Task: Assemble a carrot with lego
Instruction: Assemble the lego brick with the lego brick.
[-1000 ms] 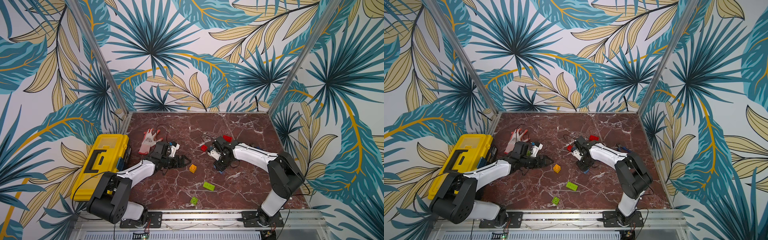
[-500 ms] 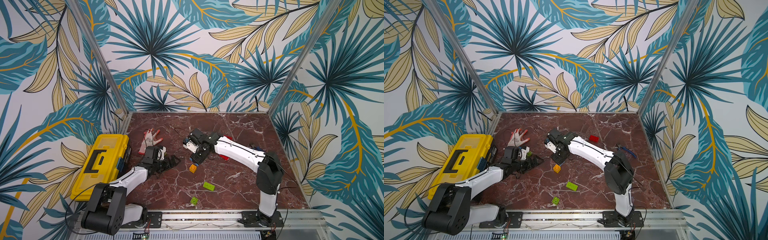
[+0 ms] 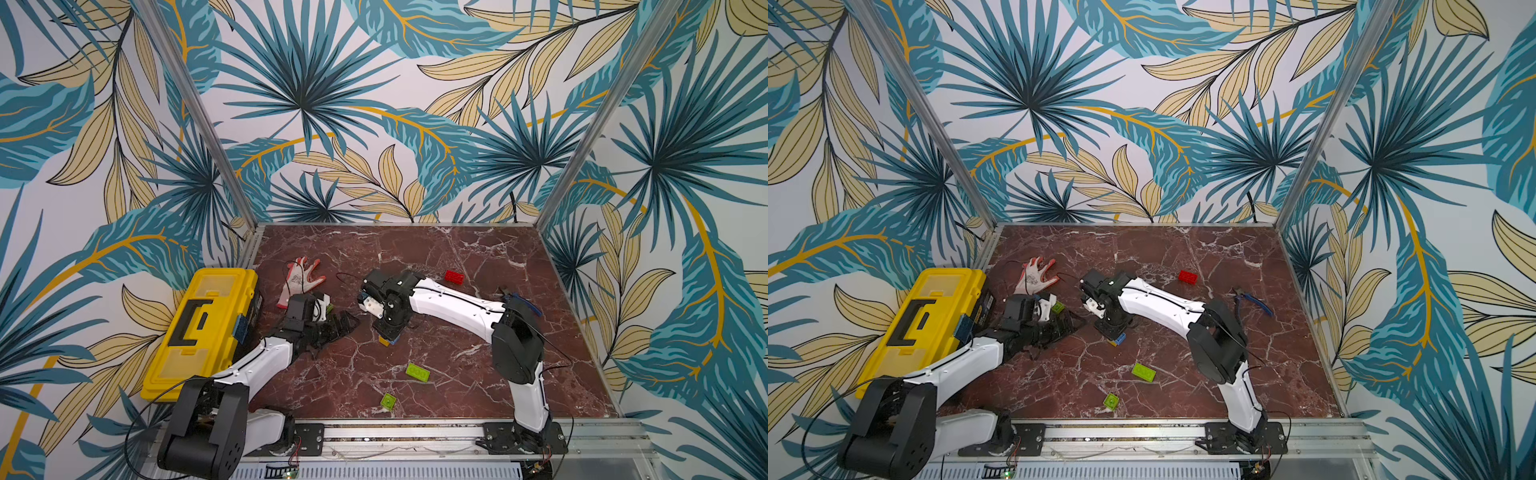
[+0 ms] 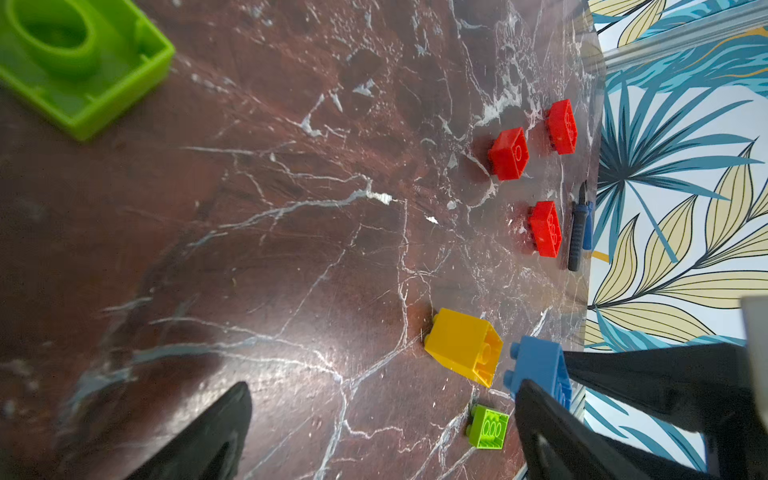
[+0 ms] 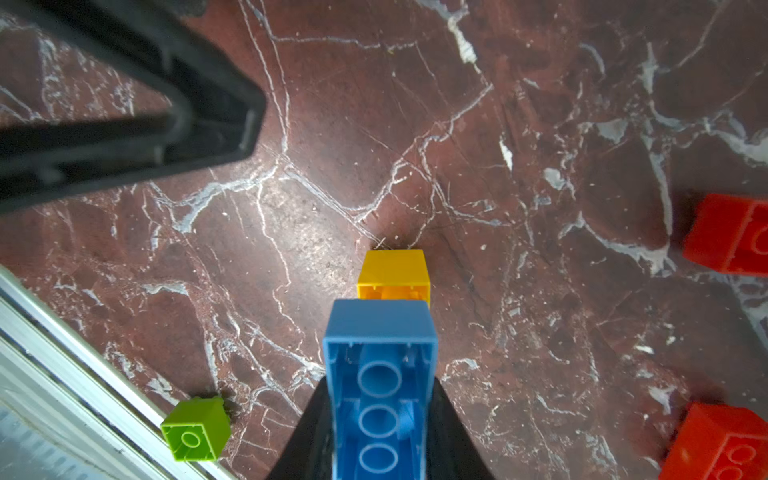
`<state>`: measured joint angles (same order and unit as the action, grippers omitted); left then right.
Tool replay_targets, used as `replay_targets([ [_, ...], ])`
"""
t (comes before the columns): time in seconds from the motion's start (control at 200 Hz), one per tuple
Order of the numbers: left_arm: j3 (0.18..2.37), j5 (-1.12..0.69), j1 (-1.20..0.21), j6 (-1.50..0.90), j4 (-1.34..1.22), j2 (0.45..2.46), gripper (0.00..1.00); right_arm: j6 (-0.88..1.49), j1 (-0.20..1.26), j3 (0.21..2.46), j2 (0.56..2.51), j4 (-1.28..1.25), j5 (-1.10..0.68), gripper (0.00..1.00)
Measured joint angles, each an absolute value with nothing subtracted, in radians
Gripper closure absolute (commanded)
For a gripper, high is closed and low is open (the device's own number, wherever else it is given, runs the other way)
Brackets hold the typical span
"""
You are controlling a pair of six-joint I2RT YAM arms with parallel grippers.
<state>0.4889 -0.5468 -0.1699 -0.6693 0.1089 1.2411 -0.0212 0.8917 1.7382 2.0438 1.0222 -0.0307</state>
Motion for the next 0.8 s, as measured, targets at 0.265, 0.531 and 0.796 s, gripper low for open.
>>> replay_targets([
  [0.265,0.488,-0.565,-0.169,-0.667,0.107,1.261,0.01,-0.022,0.892,1.763,2.091,1.023,-0.023,0.75],
  [0.531,0.488,-0.569,-0.169,-0.663,0.095,1.269,0.01,-0.022,0.892,1.786,2.116,1.027,-0.023,0.75],
  [0.796,0.489,-0.573,-0.169,-0.663,0.093,1.274,0.01,-0.022,0.892,1.778,2.115,1.024,-0.022,0.76],
])
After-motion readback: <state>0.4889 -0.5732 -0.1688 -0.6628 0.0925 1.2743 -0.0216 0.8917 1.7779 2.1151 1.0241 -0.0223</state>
